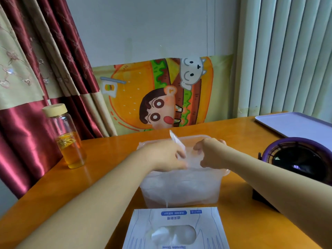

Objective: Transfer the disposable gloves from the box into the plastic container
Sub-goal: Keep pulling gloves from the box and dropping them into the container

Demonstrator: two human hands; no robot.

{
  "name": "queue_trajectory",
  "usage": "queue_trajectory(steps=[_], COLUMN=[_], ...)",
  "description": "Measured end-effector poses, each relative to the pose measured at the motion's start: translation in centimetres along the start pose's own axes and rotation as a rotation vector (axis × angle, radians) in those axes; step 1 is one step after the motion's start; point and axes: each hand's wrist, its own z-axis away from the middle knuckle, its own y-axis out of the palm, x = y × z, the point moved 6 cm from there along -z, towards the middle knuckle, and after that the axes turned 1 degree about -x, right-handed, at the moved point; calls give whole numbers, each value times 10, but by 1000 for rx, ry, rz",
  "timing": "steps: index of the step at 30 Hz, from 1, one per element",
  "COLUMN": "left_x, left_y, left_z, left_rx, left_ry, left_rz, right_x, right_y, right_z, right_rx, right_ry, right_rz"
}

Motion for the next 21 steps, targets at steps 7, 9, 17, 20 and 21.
queue_trajectory(steps=[7, 9, 17, 20, 21], left_x=[14, 24, 49, 47, 45], left_y=[29, 33, 59, 62, 62], left_z=[-18, -22, -37, -39, -39], left_rx=[376, 429, 535, 498, 494], left_ry=[-76, -115, -190, -146, -141], left_rz=[-178, -242, -420, -542, -509], right_x=[7, 10, 10, 8, 7], right_y=[11, 13, 29, 28, 26], right_z=[-15, -16, -24, -26, -25], right_rx=[147, 165, 228, 209, 200], right_ry=[29, 5, -54, -56, -60], right_rz=[310, 367, 661, 716, 711])
